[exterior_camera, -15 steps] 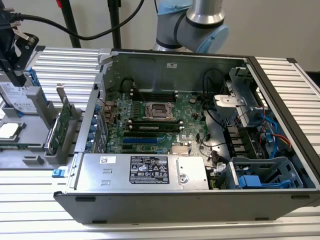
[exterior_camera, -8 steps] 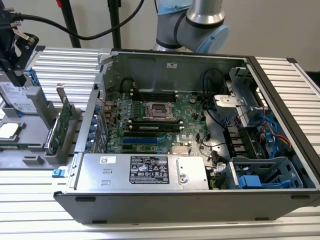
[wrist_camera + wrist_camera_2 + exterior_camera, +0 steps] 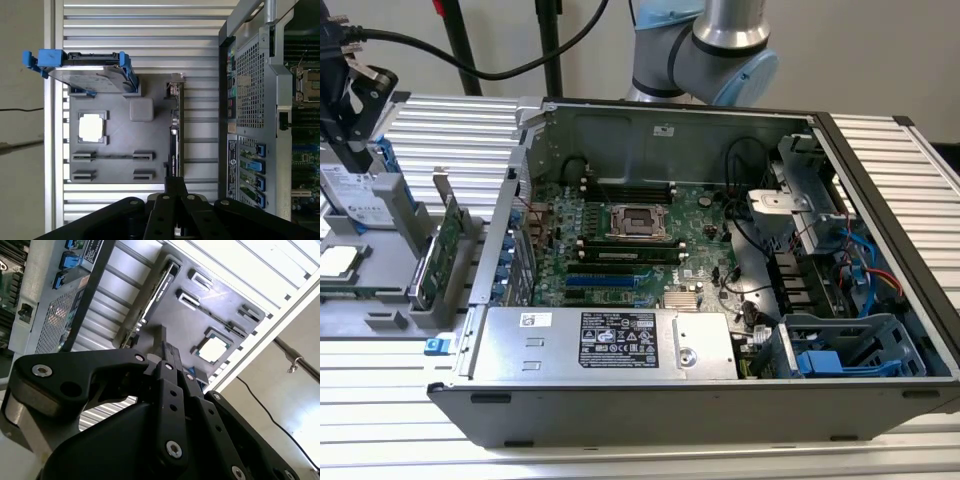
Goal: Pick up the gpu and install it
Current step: 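Pick up the gpu and move the gpu toward the slot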
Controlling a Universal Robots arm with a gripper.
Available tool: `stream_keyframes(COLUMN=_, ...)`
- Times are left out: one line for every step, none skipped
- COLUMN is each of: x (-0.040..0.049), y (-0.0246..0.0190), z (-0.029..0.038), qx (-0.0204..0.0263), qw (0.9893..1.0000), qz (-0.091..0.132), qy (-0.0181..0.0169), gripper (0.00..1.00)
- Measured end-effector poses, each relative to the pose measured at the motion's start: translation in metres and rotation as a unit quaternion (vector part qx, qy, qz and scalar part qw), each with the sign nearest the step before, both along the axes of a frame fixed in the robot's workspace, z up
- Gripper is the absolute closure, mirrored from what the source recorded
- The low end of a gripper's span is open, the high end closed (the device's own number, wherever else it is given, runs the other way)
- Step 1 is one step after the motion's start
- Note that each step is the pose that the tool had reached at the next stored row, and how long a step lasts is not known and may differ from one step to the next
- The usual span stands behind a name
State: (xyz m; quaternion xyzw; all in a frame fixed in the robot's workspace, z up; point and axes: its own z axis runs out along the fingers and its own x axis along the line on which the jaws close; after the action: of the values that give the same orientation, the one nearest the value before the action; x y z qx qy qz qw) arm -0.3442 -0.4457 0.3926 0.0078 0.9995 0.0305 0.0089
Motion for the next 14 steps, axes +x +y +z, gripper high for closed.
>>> stream_keyframes(x=0.0000, y=0.0000, z=0.0000, qx=0.0000, qw=1.0000, qz=0.000, qy=0.0000, gripper=0.00)
stream_keyframes(x=0.0000, y=0.0000, z=0.0000, qx=0.0000, qw=1.0000, qz=0.000, qy=0.0000, gripper=0.00)
stream_keyframes(x=0.0000, y=0.0000, z=0.0000, qx=0.0000, qw=1.0000, qz=0.000, qy=0.0000, gripper=0.00)
stream_keyframes(x=0.0000, y=0.0000, z=0.0000, qx=0.0000, qw=1.0000, qz=0.000, qy=0.0000, gripper=0.00)
stream_keyframes(x=0.0000, y=0.0000, z=0.0000, qx=0.0000, qw=1.0000, qz=0.000, qy=0.0000, gripper=0.00)
stream_keyframes(x=0.0000, y=0.0000, z=0.0000, qx=0.0000, qw=1.0000, qz=0.001, qy=0.0000, gripper=0.00)
stream_keyframes(x=0.0000, y=0.0000, z=0.0000, qx=0.0000, qw=1.0000, qz=0.001, qy=0.0000, gripper=0.00)
stream_keyframes(x=0.0001, y=0.0000, z=-0.0001, qx=0.0001, qw=1.0000, qz=0.001, qy=-0.0001, gripper=0.00)
stream_keyframes(x=0.0003, y=0.0000, z=-0.0001, qx=0.0000, qw=1.0000, qz=0.001, qy=0.0000, gripper=0.00)
stream_keyframes(x=0.0006, y=0.0000, z=-0.0001, qx=0.0001, qw=1.0000, qz=0.001, qy=0.0000, gripper=0.00)
stream_keyframes(x=0.0009, y=0.0000, z=-0.0002, qx=0.0000, qw=1.0000, qz=0.001, qy=0.0000, gripper=0.00)
stream_keyframes(x=0.0013, y=0.0000, z=-0.0003, qx=0.0000, qw=1.0000, qz=0.001, qy=0.0000, gripper=0.00)
stream_keyframes(x=0.0018, y=0.0000, z=-0.0005, qx=0.0000, qw=1.0000, qz=0.001, qy=0.0000, gripper=0.00)
stream_keyframes(x=0.0021, y=0.0000, z=-0.0008, qx=0.0001, qw=1.0000, qz=0.001, qy=0.0000, gripper=0.00)
